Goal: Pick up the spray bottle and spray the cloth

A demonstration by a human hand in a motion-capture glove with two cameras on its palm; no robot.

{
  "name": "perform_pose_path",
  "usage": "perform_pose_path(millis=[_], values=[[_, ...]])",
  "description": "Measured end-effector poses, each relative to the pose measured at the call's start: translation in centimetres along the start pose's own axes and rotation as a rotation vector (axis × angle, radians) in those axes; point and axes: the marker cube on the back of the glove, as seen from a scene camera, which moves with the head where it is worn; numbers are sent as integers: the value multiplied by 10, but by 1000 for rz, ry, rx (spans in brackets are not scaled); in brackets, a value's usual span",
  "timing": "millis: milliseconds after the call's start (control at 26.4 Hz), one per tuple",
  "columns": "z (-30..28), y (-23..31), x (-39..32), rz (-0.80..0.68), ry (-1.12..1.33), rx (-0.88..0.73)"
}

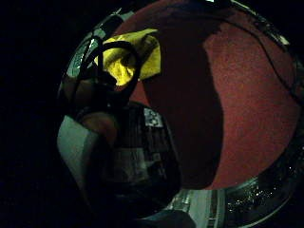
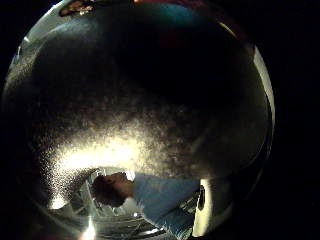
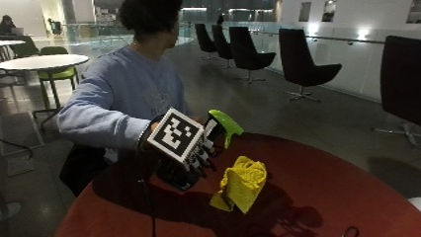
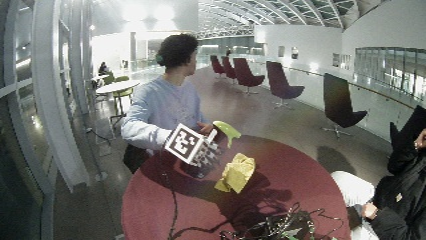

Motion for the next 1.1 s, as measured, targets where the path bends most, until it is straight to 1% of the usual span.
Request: perform_pose_path(millis=[152, 455, 1100], values=[[3, 3, 4, 15, -8, -23], [4, 3, 11, 72, -28, -4], [6, 14, 16, 127, 1, -41]])
